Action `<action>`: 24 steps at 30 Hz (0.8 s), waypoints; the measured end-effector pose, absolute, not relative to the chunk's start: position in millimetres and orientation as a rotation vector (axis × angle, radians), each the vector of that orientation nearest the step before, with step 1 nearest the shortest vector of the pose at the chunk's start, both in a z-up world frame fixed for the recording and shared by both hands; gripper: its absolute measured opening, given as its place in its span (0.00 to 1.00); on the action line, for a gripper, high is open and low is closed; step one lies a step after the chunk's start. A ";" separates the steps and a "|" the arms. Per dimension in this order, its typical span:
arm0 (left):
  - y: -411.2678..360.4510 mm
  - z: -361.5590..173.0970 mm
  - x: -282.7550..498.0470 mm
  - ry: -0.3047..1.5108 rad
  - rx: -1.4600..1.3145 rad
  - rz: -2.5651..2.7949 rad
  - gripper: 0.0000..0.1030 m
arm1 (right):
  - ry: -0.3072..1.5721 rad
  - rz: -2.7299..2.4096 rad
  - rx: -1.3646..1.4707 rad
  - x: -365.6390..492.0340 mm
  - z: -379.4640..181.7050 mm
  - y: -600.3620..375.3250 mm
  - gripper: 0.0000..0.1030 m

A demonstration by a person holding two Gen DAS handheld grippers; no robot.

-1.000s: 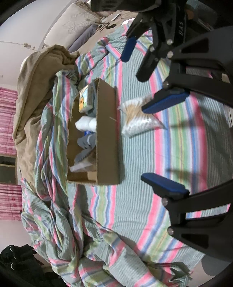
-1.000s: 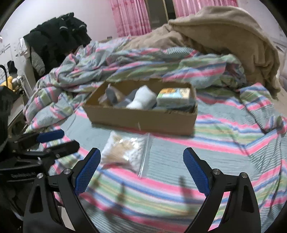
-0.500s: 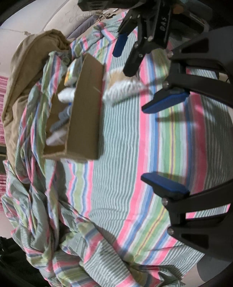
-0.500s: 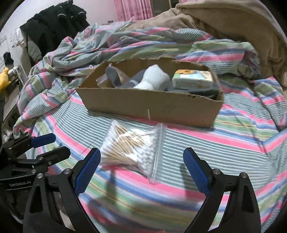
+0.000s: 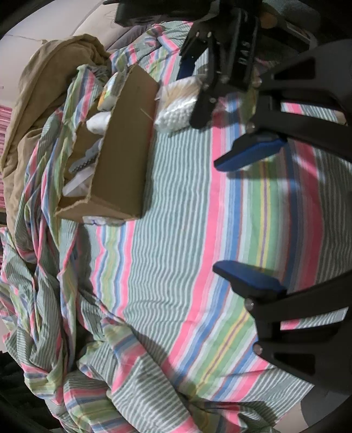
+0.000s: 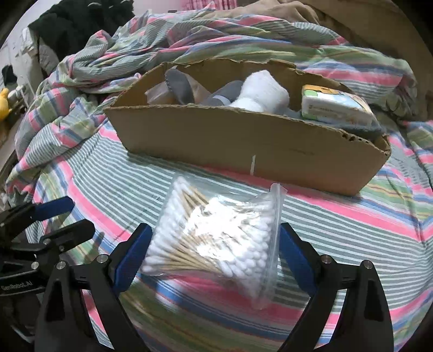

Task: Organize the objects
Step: 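Grasp the cotton-swab bag with the right tool and lift it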

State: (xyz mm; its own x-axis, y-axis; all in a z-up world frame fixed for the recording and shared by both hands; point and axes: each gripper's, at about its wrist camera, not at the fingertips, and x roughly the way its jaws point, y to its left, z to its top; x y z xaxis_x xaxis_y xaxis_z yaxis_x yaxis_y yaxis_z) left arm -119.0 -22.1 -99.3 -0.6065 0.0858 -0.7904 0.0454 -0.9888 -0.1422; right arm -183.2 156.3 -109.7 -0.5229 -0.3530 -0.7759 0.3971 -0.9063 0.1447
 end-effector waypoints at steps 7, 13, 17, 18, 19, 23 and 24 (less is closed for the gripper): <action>-13.3 -96.4 -121.9 -0.226 -1.369 2.762 0.68 | 0.013 -2.443 1.193 -180.2 -98.5 176.1 0.74; -2.9 -88.0 -125.9 -0.205 -1.346 2.750 0.68 | 0.076 -2.541 1.099 -180.4 -72.9 187.0 0.74; 2.1 -78.3 -130.8 -0.213 -1.318 2.747 0.68 | 0.051 -2.580 1.038 -188.8 -56.5 196.0 0.74; 2.7 -76.6 -132.2 -0.218 -1.313 2.745 0.68 | 0.049 -2.595 1.028 -190.1 -53.6 199.1 0.74; 3.7 -74.5 -134.0 -0.214 -1.308 2.743 0.68 | 0.030 -2.605 1.021 -192.8 -49.9 203.0 0.74; 9.7 -63.6 -144.0 -0.181 -1.269 2.745 0.68 | -0.003 -2.626 0.992 -202.1 -39.5 208.0 0.74; 10.2 -61.4 -146.3 -0.177 -1.259 2.746 0.68 | -0.012 -2.627 0.991 -205.7 -38.3 208.4 0.74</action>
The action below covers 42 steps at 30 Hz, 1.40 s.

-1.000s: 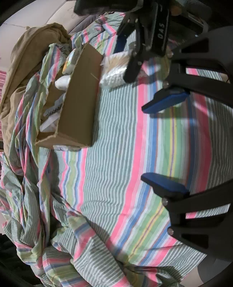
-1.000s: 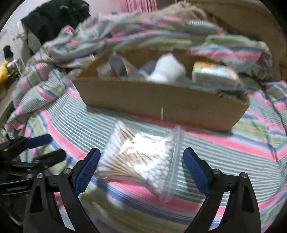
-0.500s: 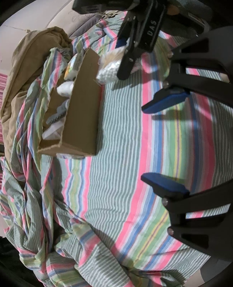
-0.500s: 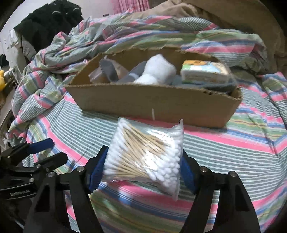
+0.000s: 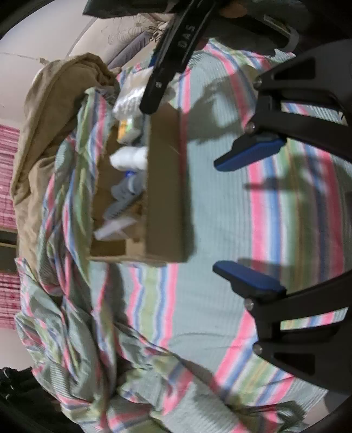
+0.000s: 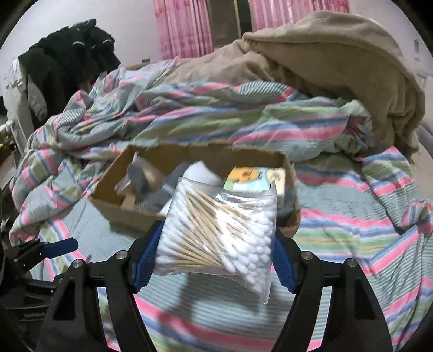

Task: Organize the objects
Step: 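Grasp the cotton-swab bag with the right tool and lift it, then lower the cotton-swab bag into the box and open the right tool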

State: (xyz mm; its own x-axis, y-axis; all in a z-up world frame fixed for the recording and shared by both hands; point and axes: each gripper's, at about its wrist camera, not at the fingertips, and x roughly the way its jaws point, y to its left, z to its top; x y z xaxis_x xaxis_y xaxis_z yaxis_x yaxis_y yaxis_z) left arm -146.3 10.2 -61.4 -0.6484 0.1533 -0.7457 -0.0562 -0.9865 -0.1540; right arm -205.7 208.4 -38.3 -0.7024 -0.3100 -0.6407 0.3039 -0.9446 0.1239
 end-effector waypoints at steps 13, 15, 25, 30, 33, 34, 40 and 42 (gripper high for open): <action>21.9 -34.6 -185.8 -0.171 -1.164 2.755 0.68 | 0.003 -2.649 0.982 -256.9 -43.6 186.6 0.74; 20.4 -37.5 -187.2 -0.171 -1.168 2.749 0.68 | 0.017 -2.646 0.991 -262.1 -45.9 182.5 0.74; 13.9 -49.2 -185.9 -0.166 -1.188 2.753 0.68 | 0.043 -2.666 0.985 -252.2 -48.3 183.4 0.88; 19.2 -48.4 -175.5 -0.152 -1.188 2.752 0.68 | -0.015 -2.662 0.985 -228.7 -37.5 202.5 0.90; 26.2 -45.7 -166.3 -0.125 -1.179 2.759 0.68 | -0.021 -2.647 1.011 -210.3 -33.0 211.2 0.90; 28.2 -45.0 -163.2 -0.122 -1.178 2.762 0.68 | -0.003 -2.641 1.022 -202.7 -32.1 212.7 0.90; 40.8 -46.7 -145.1 -0.124 -1.227 2.743 0.68 | 0.048 -2.642 1.017 -167.8 -30.6 222.7 0.90; 42.6 -45.8 -137.3 -0.150 -1.247 2.726 0.68 | 0.046 -2.642 1.022 -156.3 -32.0 228.2 0.90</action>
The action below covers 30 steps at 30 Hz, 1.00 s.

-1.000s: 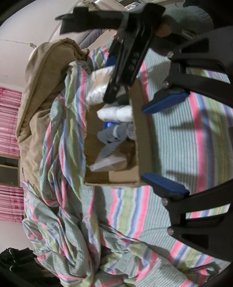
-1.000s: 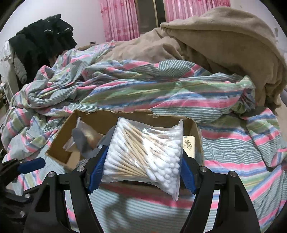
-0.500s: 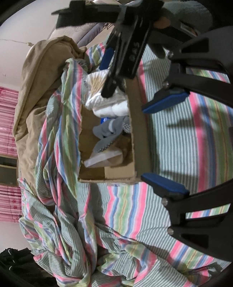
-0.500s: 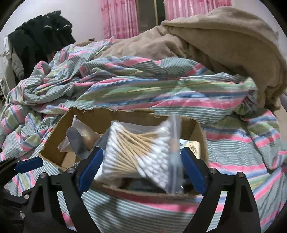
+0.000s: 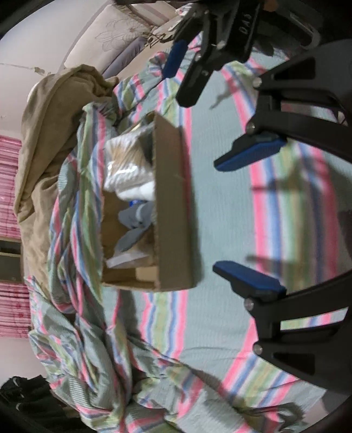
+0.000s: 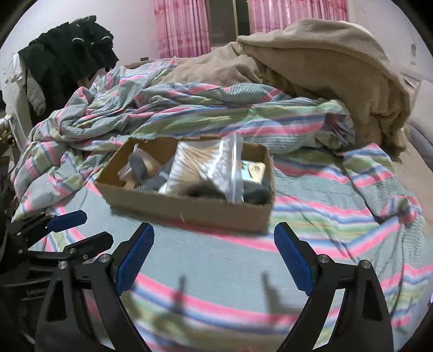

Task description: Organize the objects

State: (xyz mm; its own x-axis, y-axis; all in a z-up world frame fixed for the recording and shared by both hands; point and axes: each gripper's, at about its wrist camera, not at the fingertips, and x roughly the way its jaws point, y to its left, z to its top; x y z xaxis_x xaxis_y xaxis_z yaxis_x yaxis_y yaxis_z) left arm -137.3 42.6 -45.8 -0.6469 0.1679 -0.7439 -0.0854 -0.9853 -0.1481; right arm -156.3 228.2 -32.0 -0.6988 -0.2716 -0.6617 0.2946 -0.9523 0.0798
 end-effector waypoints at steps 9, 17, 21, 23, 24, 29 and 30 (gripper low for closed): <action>48.1 -26.0 -93.8 -0.174 -1.182 2.763 0.68 | 0.022 -2.640 1.046 -112.5 -37.5 248.9 0.90; 54.6 -16.7 -69.5 -0.152 -1.180 2.785 0.68 | -0.013 -2.641 1.001 -93.6 -27.9 252.9 0.90; 53.6 -17.7 -65.0 -0.154 -1.183 2.792 0.68 | -0.019 -2.641 0.983 -89.6 -24.3 252.5 0.90; 54.5 -17.8 -63.1 -0.146 -1.175 2.796 0.68 | -0.018 -2.641 0.978 -88.9 -23.9 252.4 0.90; 54.7 -17.6 -62.8 -0.147 -1.173 2.795 0.68 | -0.018 -2.641 0.979 -89.0 -23.9 252.1 0.90; 55.6 -16.4 -61.5 -0.151 -1.159 2.799 0.68 | -0.016 -2.640 0.972 -86.6 -22.2 249.7 0.90; 55.4 -16.9 -61.5 -0.152 -1.160 2.799 0.68 | -0.014 -2.638 0.972 -87.0 -22.4 248.8 0.90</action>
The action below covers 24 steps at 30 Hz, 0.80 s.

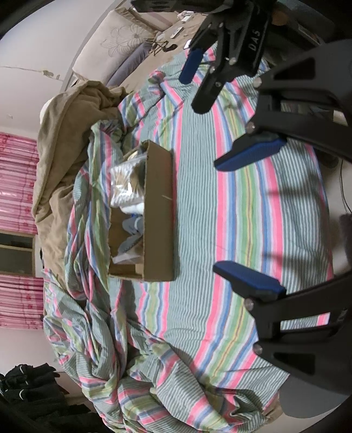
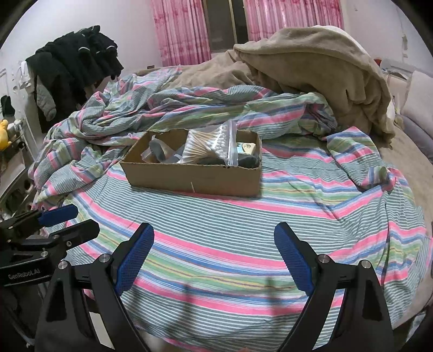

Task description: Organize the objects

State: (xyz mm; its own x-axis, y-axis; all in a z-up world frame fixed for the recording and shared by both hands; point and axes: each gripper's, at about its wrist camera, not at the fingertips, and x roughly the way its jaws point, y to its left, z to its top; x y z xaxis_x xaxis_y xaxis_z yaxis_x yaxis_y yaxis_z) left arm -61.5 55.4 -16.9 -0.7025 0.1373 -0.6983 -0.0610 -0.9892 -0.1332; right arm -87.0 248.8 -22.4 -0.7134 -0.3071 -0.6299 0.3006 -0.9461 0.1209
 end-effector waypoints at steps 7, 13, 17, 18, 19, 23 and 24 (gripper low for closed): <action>54.4 -20.5 -64.1 -0.151 -1.163 2.806 0.68 | -0.012 -2.637 0.978 -89.1 -23.8 246.0 0.90; 53.2 -23.2 -66.8 -0.150 -1.165 2.809 0.68 | -0.004 -2.630 0.982 -92.4 -25.3 244.3 0.90; 51.8 -24.8 -67.8 -0.157 -1.170 2.808 0.70 | -0.004 -2.629 0.983 -93.4 -25.8 242.6 0.90; 51.7 -24.9 -68.0 -0.159 -1.171 2.808 0.74 | -0.002 -2.630 0.982 -93.3 -25.8 242.6 0.90; 51.6 -24.9 -67.8 -0.161 -1.170 2.810 0.78 | 0.000 -2.630 0.981 -93.5 -26.1 241.6 0.90; 50.5 -23.1 -67.4 -0.163 -1.159 2.820 0.79 | 0.001 -2.630 0.982 -93.7 -26.4 239.0 0.90; 49.8 -22.8 -67.7 -0.166 -1.158 2.820 0.79 | 0.000 -2.630 0.983 -93.6 -26.4 239.1 0.90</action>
State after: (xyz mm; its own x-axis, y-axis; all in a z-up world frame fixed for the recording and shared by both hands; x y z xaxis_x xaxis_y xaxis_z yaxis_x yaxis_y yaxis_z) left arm -67.7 49.8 -22.8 -0.7089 0.1228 -0.6946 -0.0407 -0.9902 -0.1335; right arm -93.6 239.1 -26.4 -0.7064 -0.3072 -0.6377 0.3073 -0.9447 0.1146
